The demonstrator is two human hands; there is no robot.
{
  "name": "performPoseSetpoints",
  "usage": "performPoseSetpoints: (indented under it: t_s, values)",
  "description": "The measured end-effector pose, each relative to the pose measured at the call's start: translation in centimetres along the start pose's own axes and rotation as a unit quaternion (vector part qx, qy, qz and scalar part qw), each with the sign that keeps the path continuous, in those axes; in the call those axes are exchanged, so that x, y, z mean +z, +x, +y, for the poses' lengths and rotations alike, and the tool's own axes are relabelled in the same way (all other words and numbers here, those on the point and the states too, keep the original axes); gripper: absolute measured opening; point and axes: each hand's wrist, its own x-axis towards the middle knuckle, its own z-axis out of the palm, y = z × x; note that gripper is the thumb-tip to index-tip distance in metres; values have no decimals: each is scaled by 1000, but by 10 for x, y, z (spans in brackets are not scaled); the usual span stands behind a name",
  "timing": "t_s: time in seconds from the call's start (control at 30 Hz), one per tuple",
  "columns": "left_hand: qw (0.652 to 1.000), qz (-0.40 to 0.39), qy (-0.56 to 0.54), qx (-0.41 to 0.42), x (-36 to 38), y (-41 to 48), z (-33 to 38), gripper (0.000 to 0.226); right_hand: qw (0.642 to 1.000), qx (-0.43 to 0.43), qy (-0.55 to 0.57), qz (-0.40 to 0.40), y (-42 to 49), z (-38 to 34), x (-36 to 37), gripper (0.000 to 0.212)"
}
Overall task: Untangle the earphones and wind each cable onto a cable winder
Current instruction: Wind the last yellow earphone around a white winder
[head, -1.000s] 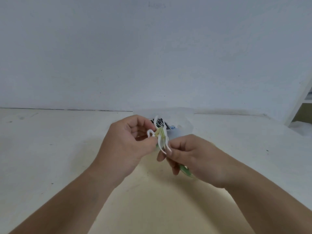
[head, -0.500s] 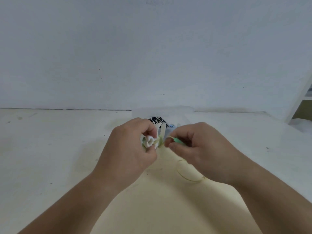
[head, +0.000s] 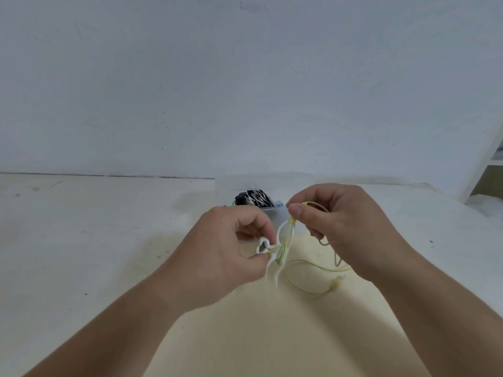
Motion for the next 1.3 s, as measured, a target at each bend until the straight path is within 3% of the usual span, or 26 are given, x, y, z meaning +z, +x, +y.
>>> performPoseSetpoints:
  t_s: [0.2,0.33,0.47,0.57,0.93,1.1,1.23,1.3]
  values:
    - [987,-2,-161,-1,-2,3,3,16,997,59,33,-44,2,9,0,22]
    - [962,100,-251,-36,-2,6,5,17,988,79,21,-128,-3,11,14,30]
    - [951,207,-216,-79,-4,9,0,18,987,27,-25,-158,-8,10,32,30]
    - [951,239,-174,-90,-5,10,-3,19,981,11,-40,-190,-10,9,33,29]
    - [968,238,-71,-31,-3,8,-6,19,966,-32,-90,-242,-11,-4,16,25]
    - [978,209,-23,-11,-8,8,-6,30,980,-30,-39,-192,-9,-5,7,30]
    - [974,204,100,9,-8,5,-10,32,982,-33,45,-178,-9,-12,2,32]
    - [981,189,24,-25,-4,4,-9,30,983,-6,75,-164,-10,-16,1,30]
